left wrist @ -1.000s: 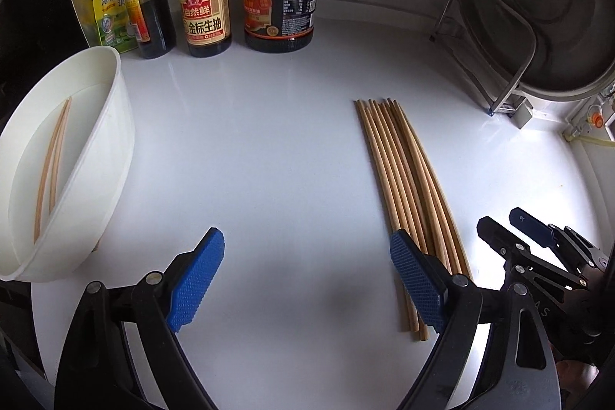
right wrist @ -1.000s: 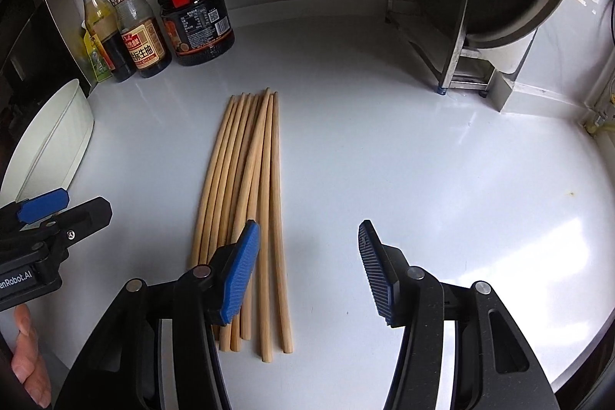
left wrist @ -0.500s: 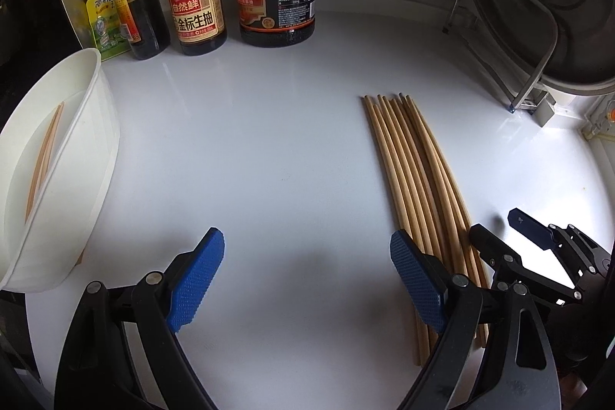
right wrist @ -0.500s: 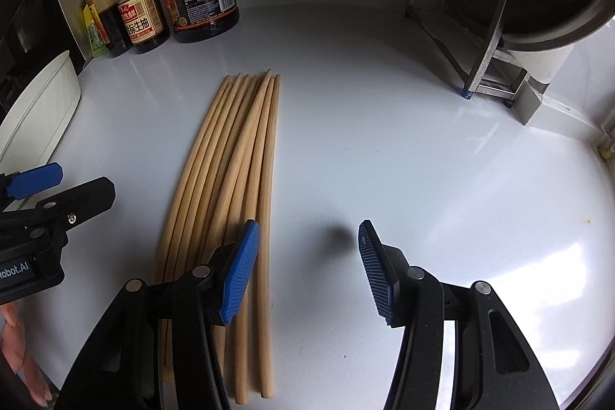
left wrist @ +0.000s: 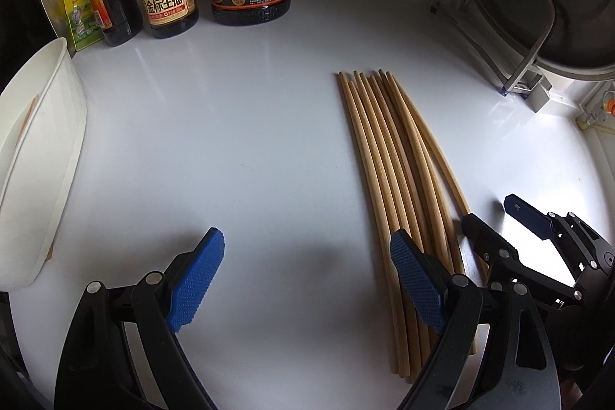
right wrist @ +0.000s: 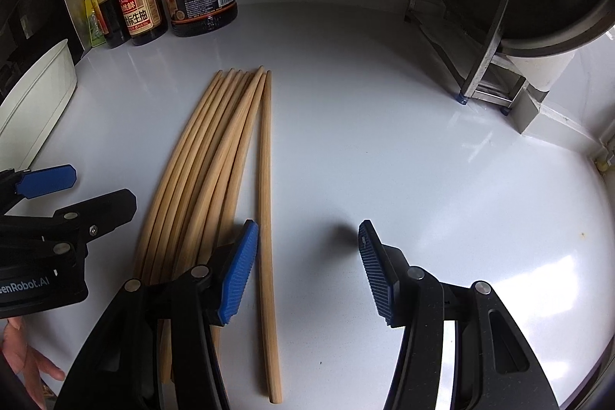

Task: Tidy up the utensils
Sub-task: 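Close the left tool on one chopstick while the right tool grasps another chopstick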

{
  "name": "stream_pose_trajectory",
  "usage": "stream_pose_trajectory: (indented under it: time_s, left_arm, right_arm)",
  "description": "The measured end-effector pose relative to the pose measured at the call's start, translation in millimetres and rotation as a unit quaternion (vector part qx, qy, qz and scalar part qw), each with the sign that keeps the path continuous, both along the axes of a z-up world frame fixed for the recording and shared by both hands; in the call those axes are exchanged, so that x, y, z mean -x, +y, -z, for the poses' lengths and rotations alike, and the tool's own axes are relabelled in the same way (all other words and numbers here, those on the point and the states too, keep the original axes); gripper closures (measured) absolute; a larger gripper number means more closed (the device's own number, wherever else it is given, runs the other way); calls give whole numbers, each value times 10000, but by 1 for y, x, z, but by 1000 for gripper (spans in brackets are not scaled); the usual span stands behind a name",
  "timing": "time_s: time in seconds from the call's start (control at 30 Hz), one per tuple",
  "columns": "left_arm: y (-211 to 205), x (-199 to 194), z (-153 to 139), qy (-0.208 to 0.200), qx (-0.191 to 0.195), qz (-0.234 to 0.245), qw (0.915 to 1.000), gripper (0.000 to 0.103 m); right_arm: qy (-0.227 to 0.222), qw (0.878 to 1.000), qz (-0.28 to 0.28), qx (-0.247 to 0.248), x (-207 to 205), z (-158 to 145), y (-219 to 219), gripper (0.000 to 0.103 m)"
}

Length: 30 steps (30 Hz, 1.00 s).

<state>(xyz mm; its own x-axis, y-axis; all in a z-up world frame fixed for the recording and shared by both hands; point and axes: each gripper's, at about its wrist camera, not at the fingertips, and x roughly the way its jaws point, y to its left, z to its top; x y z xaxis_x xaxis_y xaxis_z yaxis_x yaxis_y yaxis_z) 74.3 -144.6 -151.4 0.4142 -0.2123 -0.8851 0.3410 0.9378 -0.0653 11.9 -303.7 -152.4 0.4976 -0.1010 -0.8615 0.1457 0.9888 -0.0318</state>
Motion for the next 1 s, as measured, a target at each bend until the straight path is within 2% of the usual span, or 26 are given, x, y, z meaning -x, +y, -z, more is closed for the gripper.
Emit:
stream_pose_trajectory:
  time_s: [0.53,0.73,1.0]
  left_arm:
    - [-10,-2,13,27,-150,-25,9999,15]
    - [-11,0,16,-45,-371,-4,9993,13]
    - [-4,-5,17,-85,-354,-79,9993,10]
  right_arm:
    - [-54,9999,122,-44,3,0,-14,52]
    - [-81,9999,129,-39,1,0,-13,52]
    - [-139,9999,-22,-26,-3,3,-6,51]
